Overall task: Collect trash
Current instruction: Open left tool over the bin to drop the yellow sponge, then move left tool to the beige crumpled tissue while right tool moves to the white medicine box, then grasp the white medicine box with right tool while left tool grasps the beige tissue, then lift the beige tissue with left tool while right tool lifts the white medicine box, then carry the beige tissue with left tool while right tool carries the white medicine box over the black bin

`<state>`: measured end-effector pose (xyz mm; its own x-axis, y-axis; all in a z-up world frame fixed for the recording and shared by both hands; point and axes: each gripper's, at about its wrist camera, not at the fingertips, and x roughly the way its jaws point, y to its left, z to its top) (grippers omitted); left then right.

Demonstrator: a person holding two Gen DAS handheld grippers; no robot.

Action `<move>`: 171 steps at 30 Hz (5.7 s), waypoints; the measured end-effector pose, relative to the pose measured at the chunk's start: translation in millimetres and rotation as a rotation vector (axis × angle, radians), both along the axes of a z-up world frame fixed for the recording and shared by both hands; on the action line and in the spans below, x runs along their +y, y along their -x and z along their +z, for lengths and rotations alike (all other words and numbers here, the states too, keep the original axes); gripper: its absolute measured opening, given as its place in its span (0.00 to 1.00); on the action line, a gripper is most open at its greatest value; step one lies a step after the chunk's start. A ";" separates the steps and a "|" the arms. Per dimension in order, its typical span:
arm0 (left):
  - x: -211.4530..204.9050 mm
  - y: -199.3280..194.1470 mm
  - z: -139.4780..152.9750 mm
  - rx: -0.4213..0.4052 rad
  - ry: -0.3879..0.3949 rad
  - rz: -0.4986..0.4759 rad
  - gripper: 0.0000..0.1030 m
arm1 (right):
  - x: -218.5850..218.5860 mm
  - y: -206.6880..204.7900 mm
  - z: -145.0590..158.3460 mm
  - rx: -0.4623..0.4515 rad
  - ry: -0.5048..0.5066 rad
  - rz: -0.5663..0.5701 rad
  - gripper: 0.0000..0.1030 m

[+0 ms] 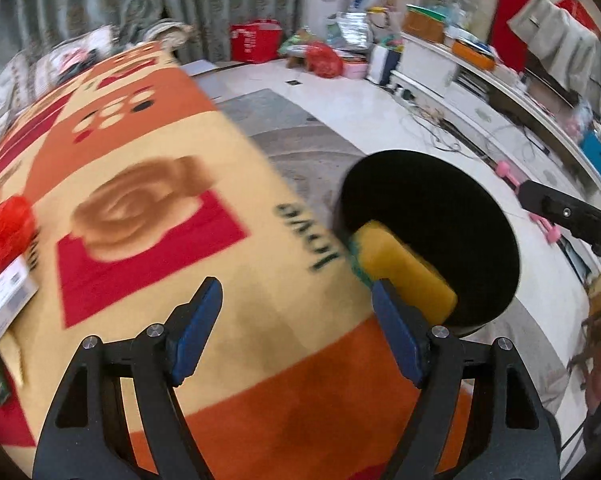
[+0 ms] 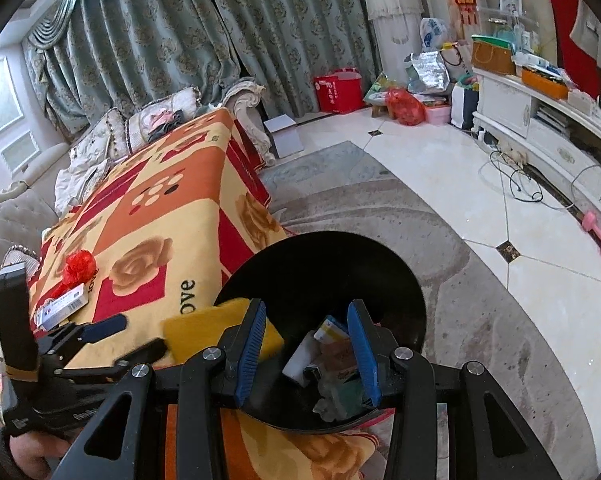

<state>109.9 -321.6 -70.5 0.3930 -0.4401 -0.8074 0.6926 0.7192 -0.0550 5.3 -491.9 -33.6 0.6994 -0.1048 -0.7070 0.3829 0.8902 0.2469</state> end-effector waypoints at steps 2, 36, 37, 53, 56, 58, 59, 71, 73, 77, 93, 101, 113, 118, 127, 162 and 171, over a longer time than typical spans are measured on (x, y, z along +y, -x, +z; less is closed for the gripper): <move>-1.6 6.6 1.9 -0.015 -0.004 -0.013 0.75 | -0.1 0.7 1.7 0.002 0.005 -0.002 0.40; 341.7 -9.5 4.5 -0.078 0.052 0.627 0.75 | 277.6 -201.1 -56.3 0.102 -0.554 0.478 0.41; 345.7 -8.2 5.8 -0.083 0.060 0.631 0.75 | 278.7 -207.7 -61.9 0.113 -0.593 0.441 0.42; 377.5 -35.4 31.8 -0.100 0.125 0.611 0.75 | 303.6 -224.1 -40.5 0.092 -0.515 0.366 0.24; 366.3 -67.3 33.4 -0.062 0.143 0.532 0.75 | 290.2 -212.6 -27.8 0.064 -0.495 0.388 0.19; 357.8 -87.1 33.6 -0.057 0.133 0.487 0.75 | 280.2 -200.5 -19.9 0.049 -0.456 0.412 0.18; 352.6 -101.3 32.3 -0.074 0.112 0.474 0.75 | 274.0 -192.3 -17.8 0.046 -0.449 0.426 0.18; 328.0 -145.1 -6.1 -0.029 0.008 0.400 0.74 | 226.0 -132.5 -46.8 0.077 -0.410 0.469 0.18; 328.1 -142.8 -5.6 -0.036 0.021 0.405 0.49 | 225.3 -139.8 -50.6 0.073 -0.443 0.443 0.19; 335.7 -132.6 5.2 -0.063 0.053 0.453 0.23 | 244.5 -152.1 -49.3 0.081 -0.374 0.450 0.66; 384.8 -21.1 20.9 -0.035 0.126 0.673 0.23 | 330.6 -147.4 -56.2 0.160 0.197 0.599 0.45; 354.2 18.7 31.1 -0.043 0.127 0.618 0.23 | 308.4 -101.8 -18.0 0.081 0.157 0.540 0.43; 342.1 48.2 40.3 -0.071 0.132 0.559 0.23 | 293.1 -44.6 17.2 0.043 0.139 0.483 0.43; 341.5 53.2 46.2 -0.079 0.143 0.551 0.23 | 289.2 -32.6 16.8 0.053 0.135 0.471 0.43; 340.2 57.2 49.9 -0.085 0.142 0.544 0.23 | 283.7 -25.1 21.2 0.050 0.130 0.451 0.43; 327.7 55.6 40.8 -0.070 0.119 0.509 0.23 | 269.8 -21.7 15.9 0.055 0.116 0.436 0.43; 321.5 56.4 40.0 -0.076 0.101 0.496 0.23 | 257.6 -20.6 16.4 0.046 0.110 0.419 0.43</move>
<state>53.5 -0.1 -30.5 0.6303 -0.2599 -0.7316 0.2735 0.9562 -0.1040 25.9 -234.3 -17.2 0.6658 0.1050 -0.7387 -0.0089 0.9911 0.1328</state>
